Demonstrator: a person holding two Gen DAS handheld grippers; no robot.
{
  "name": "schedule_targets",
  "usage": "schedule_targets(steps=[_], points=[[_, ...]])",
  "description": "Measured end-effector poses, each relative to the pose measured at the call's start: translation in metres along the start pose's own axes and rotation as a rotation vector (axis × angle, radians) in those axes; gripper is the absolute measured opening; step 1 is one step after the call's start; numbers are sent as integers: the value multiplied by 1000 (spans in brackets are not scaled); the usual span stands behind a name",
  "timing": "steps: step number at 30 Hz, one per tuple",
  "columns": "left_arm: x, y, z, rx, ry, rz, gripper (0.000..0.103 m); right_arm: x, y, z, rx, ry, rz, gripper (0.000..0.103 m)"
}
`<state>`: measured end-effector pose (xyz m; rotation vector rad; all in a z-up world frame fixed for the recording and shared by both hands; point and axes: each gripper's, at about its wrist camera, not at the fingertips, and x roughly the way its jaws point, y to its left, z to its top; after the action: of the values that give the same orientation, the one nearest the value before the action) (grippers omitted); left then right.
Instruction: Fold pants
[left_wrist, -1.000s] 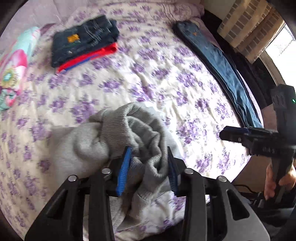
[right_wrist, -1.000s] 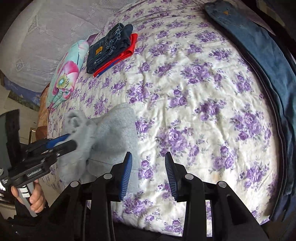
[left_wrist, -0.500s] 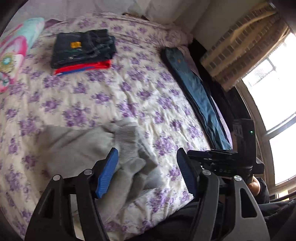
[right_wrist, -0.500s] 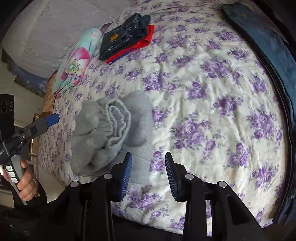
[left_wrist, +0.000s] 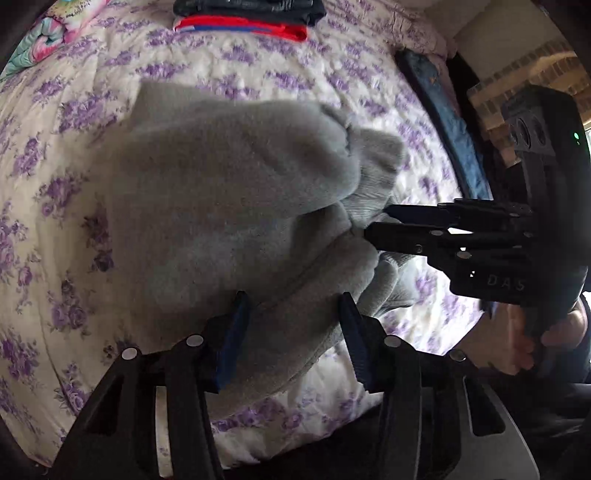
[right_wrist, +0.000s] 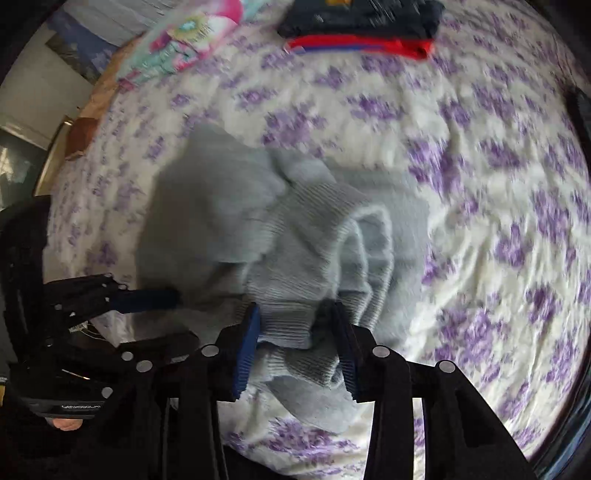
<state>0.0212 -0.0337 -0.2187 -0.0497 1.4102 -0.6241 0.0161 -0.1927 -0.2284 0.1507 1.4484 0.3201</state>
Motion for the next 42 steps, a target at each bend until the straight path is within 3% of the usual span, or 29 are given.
schedule_targets(steps=[2, 6, 10, 12, 15, 19, 22, 23, 24, 26, 27, 32, 34, 37, 38, 39, 42], points=[[11, 1, -4, 6, 2, -8, 50, 10, -15, -7, 54, 12, 50, 43], [-13, -9, -10, 26, -39, 7, 49, -19, 11, 0, -46, 7, -10, 43], [-22, -19, -23, 71, -50, 15, 49, -77, 50, 29, -170, -128, 41, 44], [-16, -21, -26, 75, -37, 24, 49, -86, 76, 59, -249, -162, 59, 46], [-14, -23, -28, 76, -45, 32, 49, -53, 116, 107, -376, -93, 94, 47], [-13, -18, -32, 57, -50, 24, 50, 13, 149, 146, -500, 44, -54, 47], [-9, -20, -36, 55, -46, 31, 50, 48, 150, 156, -517, 170, -73, 47], [-7, -20, -37, 55, -40, 32, 50, 53, 150, 155, -524, 181, -96, 18], [-4, -22, -37, 61, -32, 32, 51, 57, 148, 154, -531, 183, -141, 6], [3, -31, -40, 101, -13, 53, 51, 52, 150, 160, -508, 153, -173, 3], [8, -37, -40, 124, -3, 70, 51, 50, 154, 164, -521, 129, -200, 3], [27, -45, -34, 151, 32, 104, 60, 90, 154, 163, -549, 202, -215, 4], [33, -52, -33, 191, 43, 128, 69, 100, 150, 162, -547, 203, -214, 5], [23, -58, -32, 226, 27, 132, 71, 82, 152, 166, -572, 176, -174, 9], [12, -54, -30, 205, 0, 99, 69, 67, 149, 168, -562, 155, -154, 17], [-3, -47, -28, 176, -36, 70, 69, 49, 145, 169, -539, 128, -132, 32], [-62, -16, -26, 63, -185, 28, 69, -15, 120, 160, -475, 9, -81, 46]])
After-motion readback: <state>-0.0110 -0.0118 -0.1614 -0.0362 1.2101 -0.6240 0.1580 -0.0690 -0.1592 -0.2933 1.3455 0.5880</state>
